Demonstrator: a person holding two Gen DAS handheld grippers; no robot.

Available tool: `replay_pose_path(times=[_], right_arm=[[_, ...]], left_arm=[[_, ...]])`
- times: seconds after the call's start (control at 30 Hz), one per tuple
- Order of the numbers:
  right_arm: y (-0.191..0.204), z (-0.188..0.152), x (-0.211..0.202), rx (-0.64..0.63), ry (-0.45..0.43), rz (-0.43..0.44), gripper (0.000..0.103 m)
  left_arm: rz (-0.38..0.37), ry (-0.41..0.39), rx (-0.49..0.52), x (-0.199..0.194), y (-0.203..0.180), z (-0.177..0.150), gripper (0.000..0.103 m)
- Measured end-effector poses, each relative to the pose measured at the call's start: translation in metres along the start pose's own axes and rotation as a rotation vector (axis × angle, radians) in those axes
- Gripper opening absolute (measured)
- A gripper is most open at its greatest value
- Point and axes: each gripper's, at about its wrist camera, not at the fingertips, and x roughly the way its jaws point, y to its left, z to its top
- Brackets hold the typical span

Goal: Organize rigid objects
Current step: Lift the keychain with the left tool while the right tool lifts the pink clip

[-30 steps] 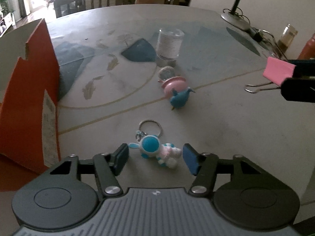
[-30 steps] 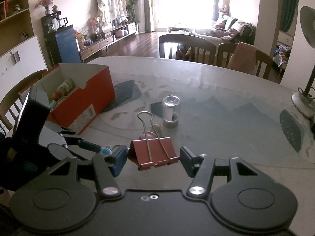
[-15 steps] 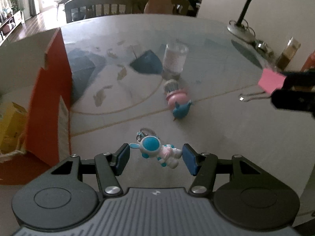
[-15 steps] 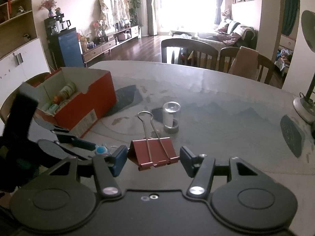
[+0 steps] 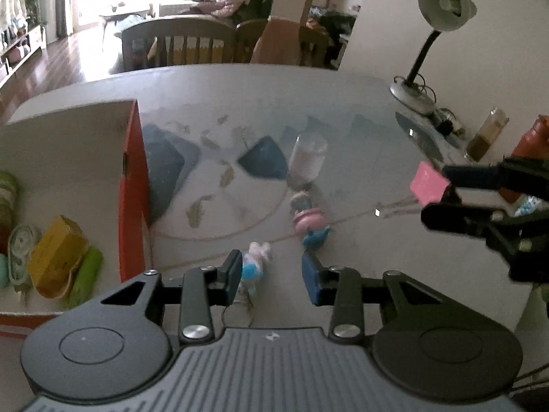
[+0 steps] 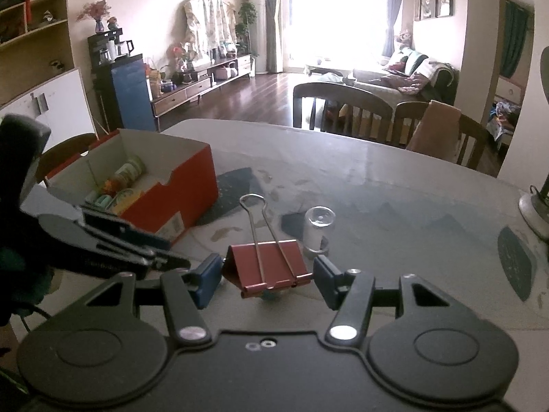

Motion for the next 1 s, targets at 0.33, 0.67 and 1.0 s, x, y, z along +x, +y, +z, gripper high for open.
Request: replay_pose_path(times=[0.33,0.67,1.0], right_arm=[[-0.002,-0.006,0.004,0.032,0.027,-0.018,0.058],[-0.017,-0.017,0.005,0.055,0.054,-0.036,0.058],[-0.023,-0.017,0.01,0.054,0.055,-0.03,0.058]], left_arm=[[0.011,0.085,0.093,0.047,-0.003,-0.014,0.039],[0.069,0.113,0.092,0.082,0.0,-0.018,0.038],[0.08,0.094,0.055,0.079,0.001,-0.015,0.028]])
